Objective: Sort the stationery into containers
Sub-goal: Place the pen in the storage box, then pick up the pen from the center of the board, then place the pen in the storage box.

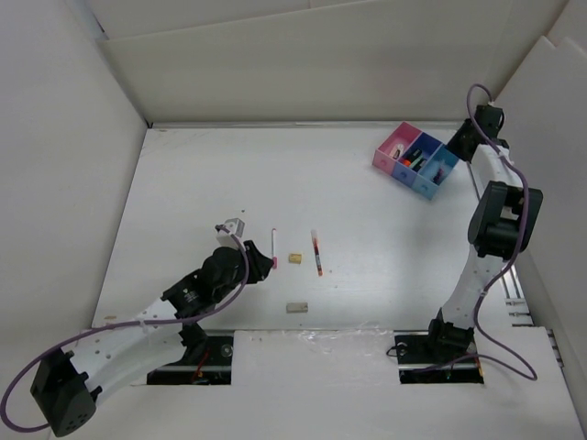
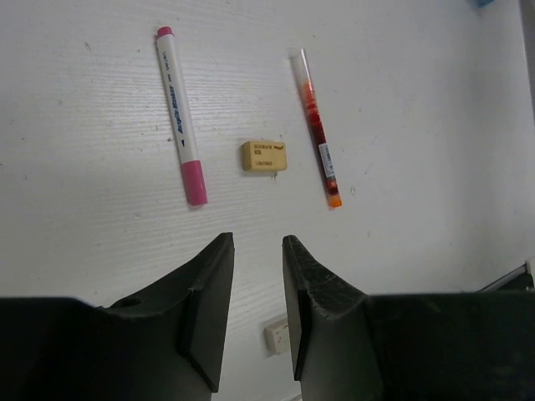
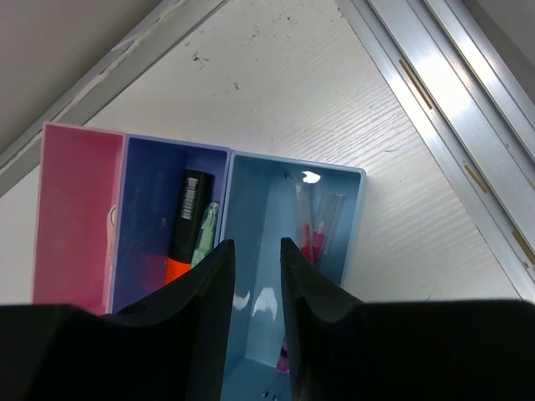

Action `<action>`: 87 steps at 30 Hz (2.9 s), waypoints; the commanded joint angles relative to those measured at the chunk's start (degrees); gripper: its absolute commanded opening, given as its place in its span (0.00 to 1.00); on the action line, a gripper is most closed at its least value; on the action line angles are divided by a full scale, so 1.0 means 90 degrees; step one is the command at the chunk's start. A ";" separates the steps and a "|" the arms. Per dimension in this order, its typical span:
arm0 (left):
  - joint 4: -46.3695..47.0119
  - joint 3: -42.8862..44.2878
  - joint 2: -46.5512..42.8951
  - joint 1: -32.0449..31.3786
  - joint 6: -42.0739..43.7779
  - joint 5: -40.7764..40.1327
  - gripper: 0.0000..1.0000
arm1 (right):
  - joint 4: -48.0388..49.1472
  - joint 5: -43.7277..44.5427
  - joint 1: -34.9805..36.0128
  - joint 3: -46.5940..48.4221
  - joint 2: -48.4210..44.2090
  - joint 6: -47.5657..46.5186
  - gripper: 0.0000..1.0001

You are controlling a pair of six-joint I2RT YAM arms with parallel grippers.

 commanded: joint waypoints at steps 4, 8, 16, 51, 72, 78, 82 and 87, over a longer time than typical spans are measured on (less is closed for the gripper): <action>-0.0091 -0.0002 -0.0368 -0.0031 0.0048 -0.0116 0.26 | -0.0043 -0.0006 0.0503 -0.0195 -0.1218 -0.0353 0.29; -0.0229 -0.0002 -0.0623 -0.0031 0.0048 -0.0185 0.26 | 0.0335 -0.0307 0.1322 -0.1668 -0.2214 -0.0491 0.18; -0.0346 0.0056 -0.0847 -0.0031 -0.0010 -0.0185 0.26 | 0.1080 -0.0193 0.4135 -0.4072 -0.3095 -0.0715 0.16; -0.0610 0.0056 -0.1385 -0.0031 -0.0128 -0.0312 0.30 | 0.0455 0.1957 0.7010 -0.4025 -0.1590 -0.0305 0.08; -0.0200 -0.0012 -0.0877 -0.0031 -0.0069 -0.0185 0.30 | 0.0514 -0.0358 0.0848 -0.0981 -0.1436 -0.0179 0.08; -0.0141 -0.0012 -0.0614 -0.0031 -0.0069 -0.0185 0.30 | 0.0514 -0.0455 0.0252 -0.0354 -0.0576 0.0115 0.08; -0.0082 -0.0012 -0.0554 -0.0031 -0.0069 -0.0244 0.30 | 0.0435 -0.0455 0.0105 -0.0089 -0.0312 0.0115 0.08; -0.0024 -0.0012 -0.0418 -0.0031 -0.0069 -0.0244 0.30 | 0.0435 -0.0514 -0.0012 -0.0089 -0.0185 0.0115 0.08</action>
